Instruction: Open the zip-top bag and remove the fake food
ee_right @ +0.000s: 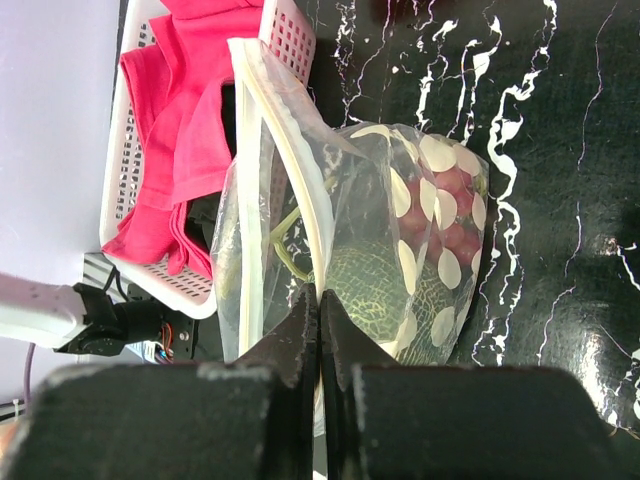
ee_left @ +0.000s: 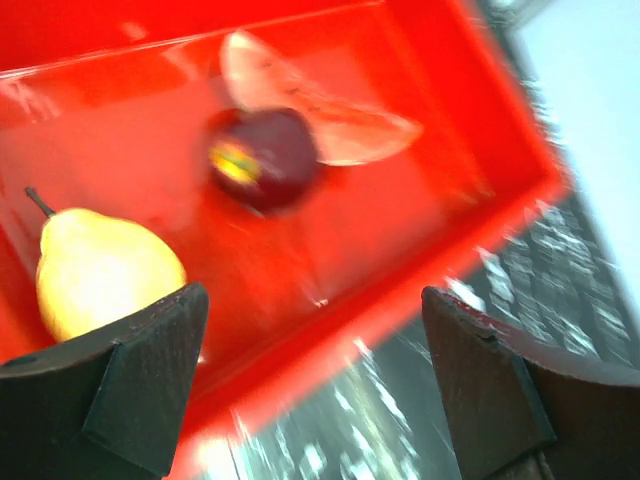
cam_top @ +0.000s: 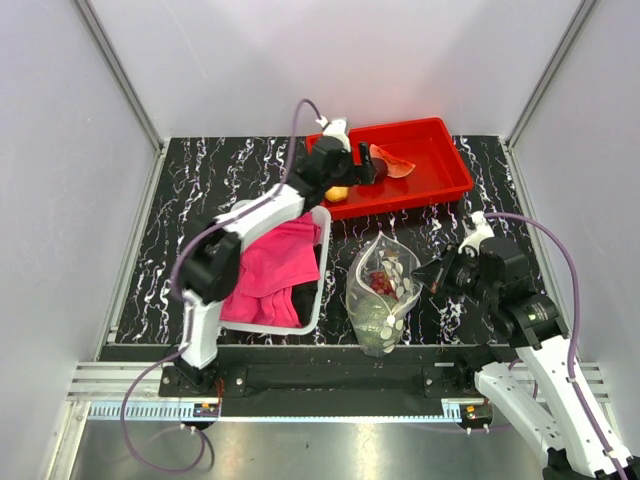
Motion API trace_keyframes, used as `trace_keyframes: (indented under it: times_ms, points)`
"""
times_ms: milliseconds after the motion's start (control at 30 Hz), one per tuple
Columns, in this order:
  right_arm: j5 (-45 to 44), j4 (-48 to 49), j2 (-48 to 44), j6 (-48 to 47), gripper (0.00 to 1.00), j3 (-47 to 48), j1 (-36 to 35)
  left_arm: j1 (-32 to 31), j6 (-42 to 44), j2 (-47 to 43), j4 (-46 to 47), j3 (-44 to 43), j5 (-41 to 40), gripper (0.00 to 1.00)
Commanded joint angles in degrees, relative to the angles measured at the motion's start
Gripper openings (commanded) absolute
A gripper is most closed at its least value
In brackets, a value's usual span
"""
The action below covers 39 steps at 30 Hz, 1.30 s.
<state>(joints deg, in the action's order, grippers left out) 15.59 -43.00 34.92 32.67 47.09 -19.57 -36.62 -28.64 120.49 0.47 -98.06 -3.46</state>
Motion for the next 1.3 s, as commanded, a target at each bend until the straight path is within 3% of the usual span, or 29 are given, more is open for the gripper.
trace_keyframes:
  times_ms: [0, 200, 367, 433, 567, 800, 1100, 1200, 1267]
  points:
    - [0.31, 1.61, 0.68, -0.59, 0.00, 0.72, -0.47, 0.41, 0.87, -16.82, -4.24, 7.06, 9.43, 0.88]
    - [1.89, 1.61, 1.64, -0.41, 0.00, 1.42, -0.38, -2.57, 0.60, -31.51, -7.85, 19.90, 17.52, 0.80]
    - [5.75, 2.57, 3.40, -2.86, 0.00, 2.21, -0.38, -12.57, 5.79, -38.56, -11.97, 24.41, 14.11, 0.71]
    - [6.64, 2.75, 3.75, -3.48, 0.00, 2.74, -0.38, -14.35, 4.30, -38.92, -16.46, 24.76, 9.12, 0.71]
    - [6.73, 2.75, 4.19, -3.58, 0.00, 3.80, -0.38, -17.69, 3.60, -39.54, -17.60, 28.18, 3.56, 0.81]
    - [7.61, 2.13, 4.02, -3.92, 0.00, 4.24, -0.38, -21.74, 6.93, -39.19, -22.52, 26.52, -8.47, 0.81]
    - [7.70, 1.78, 3.75, -4.98, 0.00, 3.80, -0.38, -21.65, 6.76, -30.76, -26.57, 21.43, -6.65, 0.81]
    - [7.35, 0.99, 3.93, -5.77, 0.00, 4.15, -0.38, -20.43, 5.44, -28.73, -26.75, 20.81, -2.89, 0.74]
    - [6.82, 0.90, 3.76, -6.12, 0.00, 3.97, -0.38, -19.55, 4.65, -27.76, -26.75, 20.98, -0.59, 0.62]
